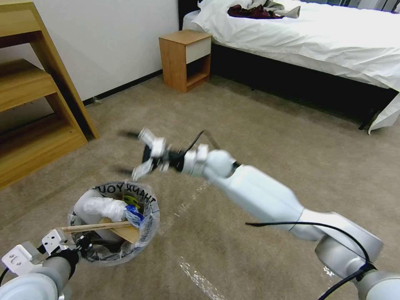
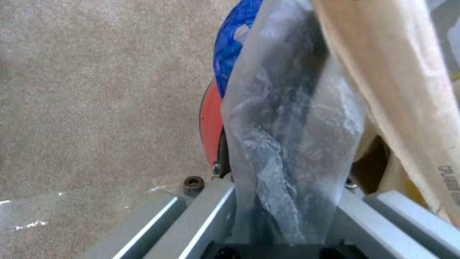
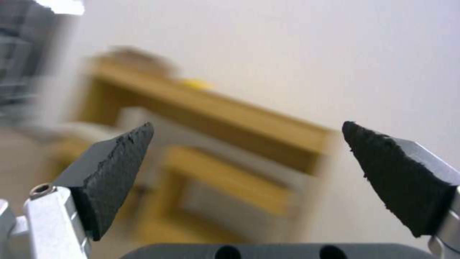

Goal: Pick up the trash bin and place the garbage on the floor into it.

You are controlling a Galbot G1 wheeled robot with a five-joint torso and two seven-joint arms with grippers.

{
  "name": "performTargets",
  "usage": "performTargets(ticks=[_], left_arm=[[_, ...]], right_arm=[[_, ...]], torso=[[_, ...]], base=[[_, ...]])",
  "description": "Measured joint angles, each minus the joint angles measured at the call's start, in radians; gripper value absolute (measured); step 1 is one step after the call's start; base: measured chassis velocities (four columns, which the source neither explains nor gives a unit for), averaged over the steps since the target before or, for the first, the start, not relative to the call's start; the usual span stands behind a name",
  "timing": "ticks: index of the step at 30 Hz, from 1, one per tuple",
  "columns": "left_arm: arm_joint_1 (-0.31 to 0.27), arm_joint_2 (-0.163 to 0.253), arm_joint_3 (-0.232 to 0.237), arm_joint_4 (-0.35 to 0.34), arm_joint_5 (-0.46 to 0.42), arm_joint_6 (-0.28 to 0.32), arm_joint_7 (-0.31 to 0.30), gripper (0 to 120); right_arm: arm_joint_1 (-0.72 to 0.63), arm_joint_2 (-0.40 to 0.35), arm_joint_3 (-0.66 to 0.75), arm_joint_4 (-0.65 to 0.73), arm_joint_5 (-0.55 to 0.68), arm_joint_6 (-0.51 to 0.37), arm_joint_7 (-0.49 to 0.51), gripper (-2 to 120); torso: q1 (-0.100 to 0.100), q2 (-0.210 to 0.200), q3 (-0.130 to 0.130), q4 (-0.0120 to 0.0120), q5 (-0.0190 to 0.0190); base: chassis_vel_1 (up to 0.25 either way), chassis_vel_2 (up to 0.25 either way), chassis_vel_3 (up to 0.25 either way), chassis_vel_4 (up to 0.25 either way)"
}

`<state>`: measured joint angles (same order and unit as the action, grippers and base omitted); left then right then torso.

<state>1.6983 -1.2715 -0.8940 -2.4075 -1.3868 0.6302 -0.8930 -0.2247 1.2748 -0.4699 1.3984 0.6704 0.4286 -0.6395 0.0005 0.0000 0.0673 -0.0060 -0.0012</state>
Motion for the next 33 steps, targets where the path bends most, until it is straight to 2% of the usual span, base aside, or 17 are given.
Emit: performTargets(ticks=[3, 4, 5, 6, 7, 8, 9, 10, 11, 13, 14, 17, 22, 25, 29, 32, 33], left_arm=[[0.000, 0.004, -0.002, 0.000, -0.005, 0.000, -0.003, 0], [0.000, 0.004, -0.002, 0.000, -0.005, 0.000, -0.003, 0], [-0.002, 0.006, -0.003, 0.001, -0.009, 0.000, -0.005, 0], [-0.004, 0.009, -0.006, 0.003, -0.018, -0.001, -0.010, 0], [-0.008, 0.014, -0.008, 0.003, -0.032, -0.001, -0.017, 0], [-0.008, 0.014, -0.008, 0.003, -0.032, -0.001, -0.017, 0], [-0.014, 0.018, -0.011, 0.004, -0.048, -0.001, -0.024, 0], [-0.018, 0.020, -0.013, 0.005, -0.055, -0.001, -0.028, 0], [-0.018, 0.020, -0.013, 0.005, -0.055, -0.001, -0.028, 0], [-0.019, 0.021, -0.014, 0.007, -0.059, -0.001, -0.030, 0], [-0.019, 0.021, -0.014, 0.007, -0.059, -0.001, -0.030, 0], [-0.015, 0.021, -0.014, 0.008, -0.060, -0.001, -0.031, 0], [-0.015, 0.021, -0.011, 0.009, -0.058, 0.000, -0.030, 0], [-0.017, 0.012, -0.007, 0.012, -0.056, 0.001, -0.028, 0], [-0.015, 0.005, -0.004, 0.014, -0.055, 0.006, -0.025, 0], [-0.014, -0.008, -0.001, 0.018, -0.051, 0.010, -0.022, 0], [-0.014, -0.008, -0.001, 0.018, -0.051, 0.010, -0.022, 0]], right_arm=[[-0.019, -0.052, 0.210, 0.010, 0.021, -0.054, 0.177, 100], [-0.019, -0.052, 0.210, 0.010, 0.021, -0.054, 0.177, 100], [-0.035, -0.076, 0.246, 0.011, 0.036, -0.060, 0.240, 100], [-0.087, -0.123, 0.300, 0.020, 0.042, -0.061, 0.335, 100], [-0.144, -0.157, 0.348, 0.031, 0.021, -0.064, 0.380, 100], [-0.144, -0.157, 0.348, 0.031, 0.021, -0.064, 0.380, 100], [-0.238, -0.192, 0.422, 0.052, -0.041, -0.080, 0.440, 100], [-0.314, -0.206, 0.480, 0.068, -0.084, -0.086, 0.492, 100], [-0.314, -0.206, 0.480, 0.068, -0.084, -0.086, 0.492, 100], [-0.436, -0.198, 0.571, 0.081, -0.140, -0.069, 0.559, 100], [-0.436, -0.198, 0.571, 0.081, -0.140, -0.069, 0.559, 100], [-0.600, -0.157, 0.703, 0.079, -0.204, -0.010, 0.564, 100], [-0.725, -0.116, 0.826, 0.101, -0.260, 0.047, 0.562, 100], [-0.834, -0.065, 0.964, 0.178, -0.314, 0.070, 0.548, 100], [-0.925, -0.038, 1.048, 0.244, -0.365, 0.077, 0.540, 100], [-1.087, 0.004, 1.150, 0.338, -0.420, 0.116, 0.520, 100], [-1.087, 0.004, 1.150, 0.338, -0.420, 0.116, 0.520, 100]], torso=[[0.000, 0.000, 0.000, -0.0002, 0.0001], [0.000, 0.000, 0.000, -0.0002, 0.0001], [0.000, 0.000, 0.000, 0.0002, 0.0001], [0.000, 0.000, 0.000, -0.0002, -0.0002], [0.000, 0.000, 0.000, -0.0004, 0.0005], [0.000, 0.000, 0.000, -0.0004, 0.0005], [0.000, 0.000, 0.000, -0.0010, 0.0002], [0.000, 0.000, 0.000, -0.0010, 0.0004], [0.000, 0.000, 0.000, -0.0010, 0.0004], [0.000, 0.000, 0.000, 0.0000, -0.0001], [0.000, 0.000, 0.000, 0.0000, -0.0001], [0.000, 0.000, 0.000, -0.0001, 0.0001], [0.000, 0.000, 0.000, -0.0004, 0.0000], [0.000, 0.000, 0.000, 0.0003, 0.0001], [0.000, 0.000, 0.000, -0.0001, -0.0004], [0.000, 0.000, 0.000, -0.0006, -0.0003], [0.000, 0.000, 0.000, -0.0006, -0.0003]], base=[[0.000, 0.000, 0.000, 0.000], [0.000, 0.000, 0.000, 0.000], [0.000, 0.000, 0.000, 0.000], [0.000, 0.000, 0.000, 0.000], [0.000, 0.000, 0.000, 0.000], [0.000, 0.000, 0.000, 0.000], [0.000, 0.000, 0.000, 0.000], [0.000, 0.000, 0.000, 0.000], [0.000, 0.000, 0.000, 0.000], [0.000, 0.000, 0.000, 0.000], [0.000, 0.000, 0.000, 0.000], [0.000, 0.000, 0.000, 0.000], [0.000, 0.000, 0.000, 0.000], [0.000, 0.000, 0.000, 0.000], [0.000, 0.000, 0.000, 0.000], [0.000, 0.000, 0.000, 0.000], [0.000, 0.000, 0.000, 0.000]])
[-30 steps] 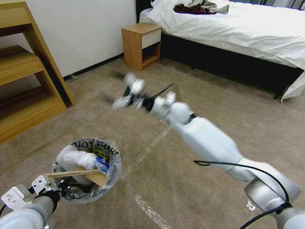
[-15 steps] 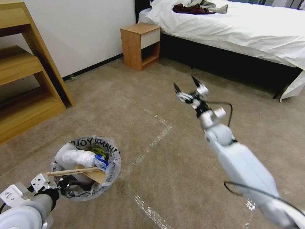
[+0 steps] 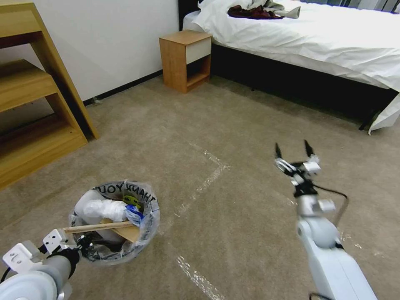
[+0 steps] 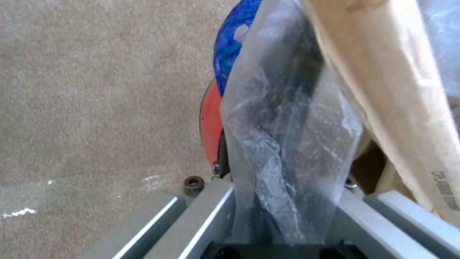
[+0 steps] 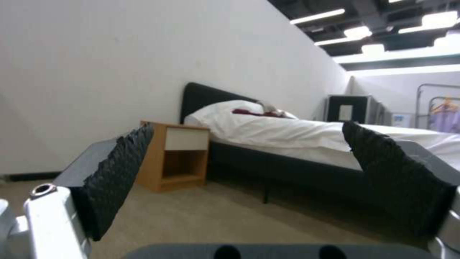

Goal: Pick up the trash bin and place the garbage on the floor into it.

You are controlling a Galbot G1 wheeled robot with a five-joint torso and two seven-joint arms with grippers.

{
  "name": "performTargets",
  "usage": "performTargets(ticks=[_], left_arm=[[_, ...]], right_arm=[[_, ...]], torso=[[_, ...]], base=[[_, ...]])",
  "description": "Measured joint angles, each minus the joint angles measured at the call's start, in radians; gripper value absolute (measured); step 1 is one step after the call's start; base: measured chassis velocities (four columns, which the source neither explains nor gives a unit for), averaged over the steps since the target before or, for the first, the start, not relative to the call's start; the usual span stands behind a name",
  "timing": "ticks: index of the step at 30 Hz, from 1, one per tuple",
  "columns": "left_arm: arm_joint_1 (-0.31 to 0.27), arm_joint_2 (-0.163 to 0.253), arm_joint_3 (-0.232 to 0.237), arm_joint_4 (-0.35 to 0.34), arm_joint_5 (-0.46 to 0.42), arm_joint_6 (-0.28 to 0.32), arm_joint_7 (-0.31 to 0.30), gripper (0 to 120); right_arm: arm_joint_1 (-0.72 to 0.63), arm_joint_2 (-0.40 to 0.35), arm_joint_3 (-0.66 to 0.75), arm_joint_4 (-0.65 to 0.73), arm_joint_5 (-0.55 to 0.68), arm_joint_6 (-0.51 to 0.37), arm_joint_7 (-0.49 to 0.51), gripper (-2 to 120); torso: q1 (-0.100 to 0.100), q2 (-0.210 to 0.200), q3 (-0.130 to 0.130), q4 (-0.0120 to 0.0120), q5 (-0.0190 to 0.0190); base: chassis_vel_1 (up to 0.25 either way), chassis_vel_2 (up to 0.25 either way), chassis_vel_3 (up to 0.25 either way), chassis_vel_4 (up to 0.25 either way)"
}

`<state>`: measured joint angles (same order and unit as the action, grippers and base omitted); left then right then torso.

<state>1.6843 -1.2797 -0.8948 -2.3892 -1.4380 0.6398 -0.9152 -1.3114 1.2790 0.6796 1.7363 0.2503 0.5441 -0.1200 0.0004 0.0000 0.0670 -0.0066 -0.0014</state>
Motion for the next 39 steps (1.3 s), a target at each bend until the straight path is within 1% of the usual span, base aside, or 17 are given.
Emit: performTargets(ticks=[3, 4, 6, 7, 10, 13, 17, 19, 23, 28, 31, 32, 35, 37, 38, 39], left_arm=[[-0.001, -0.019, 0.001, -0.002, 0.000, 0.000, 0.000, 0], [-0.001, -0.019, 0.001, -0.002, 0.000, 0.000, 0.000, 0], [0.000, -0.033, 0.000, -0.006, 0.000, 0.000, -0.001, 0], [0.000, -0.033, 0.000, -0.006, 0.000, 0.000, -0.001, 0], [0.007, -0.043, 0.000, -0.005, 0.006, 0.002, -0.002, 0], [0.008, -0.043, 0.000, -0.004, 0.009, 0.003, -0.002, 0], [0.008, -0.039, -0.003, -0.004, 0.010, 0.003, -0.002, 0], [0.012, -0.041, -0.005, -0.008, 0.005, 0.003, -0.011, 0], [0.023, -0.045, -0.012, -0.018, -0.001, 0.014, -0.023, 0], [0.028, -0.044, -0.024, -0.026, -0.012, 0.016, -0.039, 0], [0.042, -0.035, -0.045, -0.051, -0.059, 0.016, -0.068, 0], [0.042, -0.035, -0.045, -0.051, -0.059, 0.016, -0.068, 0], [0.053, -0.012, -0.078, -0.075, -0.124, 0.016, -0.108, 0], [0.055, -0.007, -0.086, -0.081, -0.134, 0.016, -0.113, 0], [0.061, 0.002, -0.104, -0.092, -0.154, 0.015, -0.124, 0], [0.061, 0.004, -0.108, -0.095, -0.158, 0.014, -0.126, 0]], right_arm=[[-0.090, 0.035, 0.046, 0.048, -0.026, 0.037, -0.012, 100], [-0.090, 0.035, 0.046, 0.048, -0.026, 0.037, -0.012, 100], [-0.132, 0.063, 0.070, 0.060, -0.041, 0.057, -0.027, 100], [-0.132, 0.063, 0.070, 0.060, -0.041, 0.057, -0.027, 100], [-0.165, 0.107, 0.077, 0.038, -0.078, 0.097, -0.028, 100], [-0.169, 0.121, 0.067, 0.019, -0.086, 0.118, -0.031, 100], [-0.172, 0.131, 0.043, 0.003, -0.094, 0.140, -0.038, 100], [-0.167, 0.135, 0.032, -0.014, -0.106, 0.156, -0.046, 100], [-0.165, 0.125, 0.012, -0.031, -0.113, 0.177, -0.051, 100], [-0.163, 0.121, 0.003, -0.036, -0.113, 0.183, -0.052, 100], [-0.160, 0.122, -0.001, -0.035, -0.112, 0.185, -0.055, 100], [-0.160, 0.122, -0.001, -0.035, -0.112, 0.185, -0.055, 100], [-0.159, 0.121, -0.004, -0.026, -0.112, 0.184, -0.056, 100], [-0.158, 0.121, -0.004, -0.024, -0.112, 0.183, -0.056, 100], [-0.158, 0.120, -0.005, -0.020, -0.111, 0.181, -0.056, 100], [-0.158, 0.119, -0.005, -0.019, -0.111, 0.180, -0.056, 100]], torso=[[0.000, 0.000, 0.000, 0.0005, 0.0000], [0.000, 0.000, 0.000, 0.0005, 0.0000], [0.000, 0.000, 0.000, 0.0004, -0.0002], [0.000, 0.000, 0.000, 0.0004, -0.0002], [0.000, 0.000, 0.000, 0.0004, 0.0001], [0.000, 0.000, 0.000, 0.0005, 0.0000], [0.000, 0.000, 0.000, 0.0004, 0.0000], [0.000, 0.000, 0.000, 0.0005, 0.0000], [0.000, 0.000, 0.000, 0.0005, 0.0000], [0.000, 0.000, 0.000, 0.0004, 0.0000], [0.000, 0.000, 0.000, 0.0005, 0.0000], [0.000, 0.000, 0.000, 0.0005, 0.0000], [0.000, 0.000, 0.000, 0.0005, 0.0000], [0.000, 0.000, 0.000, 0.0004, 0.0000], [0.000, 0.000, 0.000, 0.0005, 0.0000], [0.000, 0.000, 0.000, 0.0005, 0.0000]], base=[[0.000, 0.000, 0.000, 0.000], [0.000, 0.000, 0.000, 0.000], [0.000, 0.000, 0.000, 0.000], [0.000, 0.000, 0.000, 0.000], [0.000, 0.000, 0.000, 0.000], [0.000, 0.000, 0.000, 0.000], [0.000, 0.000, 0.000, 0.000], [0.000, 0.000, 0.000, 0.000], [0.000, 0.000, 0.000, 0.000], [0.000, 0.000, 0.000, 0.000], [0.000, 0.000, 0.000, 0.000], [0.000, 0.000, 0.000, 0.000], [0.000, 0.000, 0.000, 0.000], [0.000, 0.000, 0.000, 0.000], [0.000, 0.000, 0.000, 0.000], [0.000, 0.000, 0.000, 0.000]])
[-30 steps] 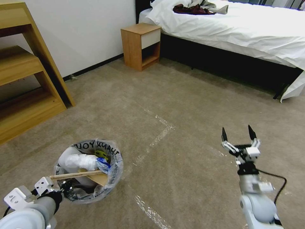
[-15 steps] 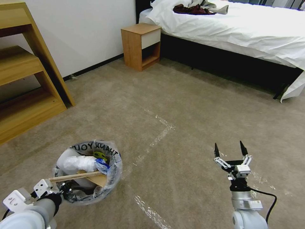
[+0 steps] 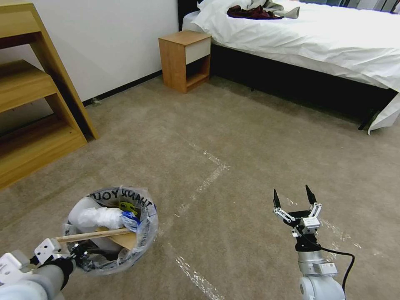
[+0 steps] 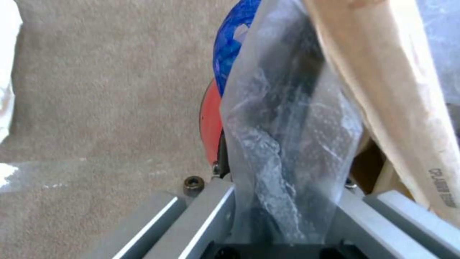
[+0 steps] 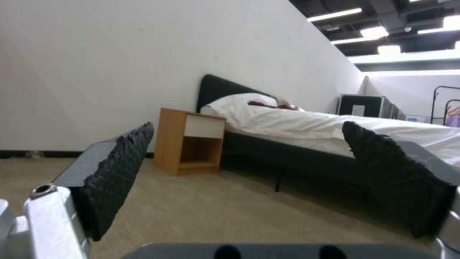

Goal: Pick up the trash bin and place the garbage on the floor into it.

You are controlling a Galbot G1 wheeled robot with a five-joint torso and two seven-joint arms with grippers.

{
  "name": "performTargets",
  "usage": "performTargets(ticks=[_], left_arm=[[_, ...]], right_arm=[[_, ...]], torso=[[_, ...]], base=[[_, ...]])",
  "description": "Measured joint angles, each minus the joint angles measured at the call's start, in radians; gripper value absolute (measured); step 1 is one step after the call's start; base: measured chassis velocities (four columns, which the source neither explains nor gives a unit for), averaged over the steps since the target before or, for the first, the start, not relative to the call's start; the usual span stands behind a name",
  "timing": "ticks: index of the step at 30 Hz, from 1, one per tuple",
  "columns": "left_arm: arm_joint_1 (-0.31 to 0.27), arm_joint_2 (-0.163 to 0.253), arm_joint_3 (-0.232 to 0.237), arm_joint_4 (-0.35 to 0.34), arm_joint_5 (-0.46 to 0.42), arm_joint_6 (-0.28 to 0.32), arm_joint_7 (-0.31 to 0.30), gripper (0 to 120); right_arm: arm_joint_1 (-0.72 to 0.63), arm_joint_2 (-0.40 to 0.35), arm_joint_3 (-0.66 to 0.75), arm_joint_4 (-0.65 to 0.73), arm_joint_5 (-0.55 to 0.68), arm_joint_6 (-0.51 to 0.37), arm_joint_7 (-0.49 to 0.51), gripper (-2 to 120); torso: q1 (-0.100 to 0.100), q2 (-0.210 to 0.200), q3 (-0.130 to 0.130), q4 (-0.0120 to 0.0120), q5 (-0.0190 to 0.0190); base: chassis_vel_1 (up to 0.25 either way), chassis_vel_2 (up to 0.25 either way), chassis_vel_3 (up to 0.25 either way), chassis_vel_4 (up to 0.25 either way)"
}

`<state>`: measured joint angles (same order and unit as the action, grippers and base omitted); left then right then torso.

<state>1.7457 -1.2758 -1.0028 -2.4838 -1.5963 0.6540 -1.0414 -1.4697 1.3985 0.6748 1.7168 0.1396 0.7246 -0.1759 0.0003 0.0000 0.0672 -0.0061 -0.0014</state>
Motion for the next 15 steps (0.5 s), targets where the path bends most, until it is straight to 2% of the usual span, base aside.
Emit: performTargets(ticks=[10, 15], left_arm=[[0.021, 0.034, -0.083, -0.018, -0.086, -0.007, -0.045, 0], [0.031, 0.041, -0.105, -0.018, -0.102, -0.009, -0.053, 0]], right_arm=[[0.002, 0.007, -0.022, -0.001, -0.010, 0.002, -0.003, 100], [0.007, 0.007, -0.025, -0.001, -0.010, 0.002, -0.004, 100]], torso=[[0.000, 0.000, 0.000, -0.0002, 0.0000], [0.000, 0.000, 0.000, -0.0001, -0.0001]], base=[[-0.045, 0.027, 0.035, -0.045], [-0.068, 0.082, 0.085, -0.082]])
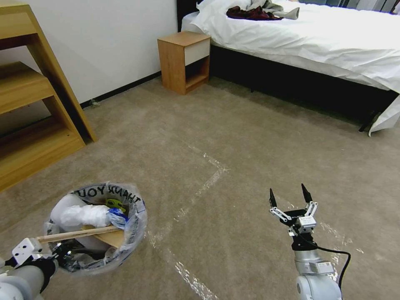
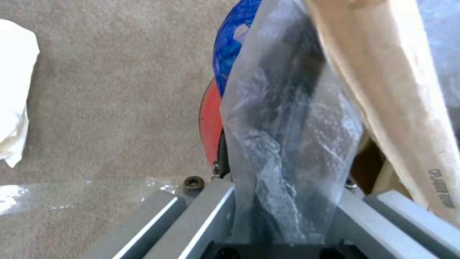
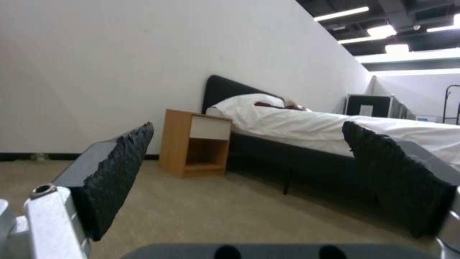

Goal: Pick up the trash bin and place the garbage on the floor into it.

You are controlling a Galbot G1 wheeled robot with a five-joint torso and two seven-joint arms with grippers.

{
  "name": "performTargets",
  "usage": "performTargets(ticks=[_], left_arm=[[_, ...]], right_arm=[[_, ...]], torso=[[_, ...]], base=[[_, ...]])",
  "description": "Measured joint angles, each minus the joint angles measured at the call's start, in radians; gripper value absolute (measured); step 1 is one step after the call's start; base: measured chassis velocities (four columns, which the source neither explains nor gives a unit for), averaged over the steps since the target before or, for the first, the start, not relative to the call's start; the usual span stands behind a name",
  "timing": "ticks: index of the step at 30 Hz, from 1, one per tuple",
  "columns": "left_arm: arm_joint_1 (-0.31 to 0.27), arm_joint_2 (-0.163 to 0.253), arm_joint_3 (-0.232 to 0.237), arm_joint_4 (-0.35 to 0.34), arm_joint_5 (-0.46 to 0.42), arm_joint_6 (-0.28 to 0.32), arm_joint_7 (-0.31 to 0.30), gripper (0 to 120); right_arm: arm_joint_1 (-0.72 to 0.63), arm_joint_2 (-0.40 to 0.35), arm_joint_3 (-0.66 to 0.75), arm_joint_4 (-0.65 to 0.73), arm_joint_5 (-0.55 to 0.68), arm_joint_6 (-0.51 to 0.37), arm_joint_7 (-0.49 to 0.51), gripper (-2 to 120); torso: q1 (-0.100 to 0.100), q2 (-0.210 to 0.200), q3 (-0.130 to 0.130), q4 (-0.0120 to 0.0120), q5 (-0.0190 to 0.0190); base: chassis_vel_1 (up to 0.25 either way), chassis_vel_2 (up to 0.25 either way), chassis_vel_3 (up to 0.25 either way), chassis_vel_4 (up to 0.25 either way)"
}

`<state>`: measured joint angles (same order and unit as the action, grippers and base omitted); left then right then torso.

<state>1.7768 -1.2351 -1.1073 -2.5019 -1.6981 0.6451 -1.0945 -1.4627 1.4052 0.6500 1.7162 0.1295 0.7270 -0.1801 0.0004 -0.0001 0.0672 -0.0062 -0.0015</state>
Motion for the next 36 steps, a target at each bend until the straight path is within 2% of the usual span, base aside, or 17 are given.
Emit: performTargets(ticks=[8, 16, 36], left_arm=[[0.016, -0.010, -0.004, 0.000, -0.006, -0.004, -0.004, 0], [0.013, -0.021, 0.016, 0.000, 0.017, -0.012, 0.001, 0], [-0.002, -0.016, 0.022, 0.002, 0.015, -0.014, 0.005, 0]], right_arm=[[0.007, -0.001, -0.003, -0.004, -0.002, 0.003, -0.003, 100], [0.010, -0.001, -0.012, -0.021, -0.003, 0.008, -0.003, 100], [0.027, 0.007, -0.019, -0.053, -0.007, 0.013, -0.008, 100]], torso=[[0.000, 0.000, 0.000, 0.0000, 0.0002], [0.000, 0.000, 0.000, 0.0000, 0.0000], [0.000, 0.000, 0.000, 0.0000, 0.0003]], base=[[-0.100, 0.106, 0.110, -0.100], [-0.156, 0.154, 0.153, -0.150], [-0.194, 0.197, 0.202, -0.202]])
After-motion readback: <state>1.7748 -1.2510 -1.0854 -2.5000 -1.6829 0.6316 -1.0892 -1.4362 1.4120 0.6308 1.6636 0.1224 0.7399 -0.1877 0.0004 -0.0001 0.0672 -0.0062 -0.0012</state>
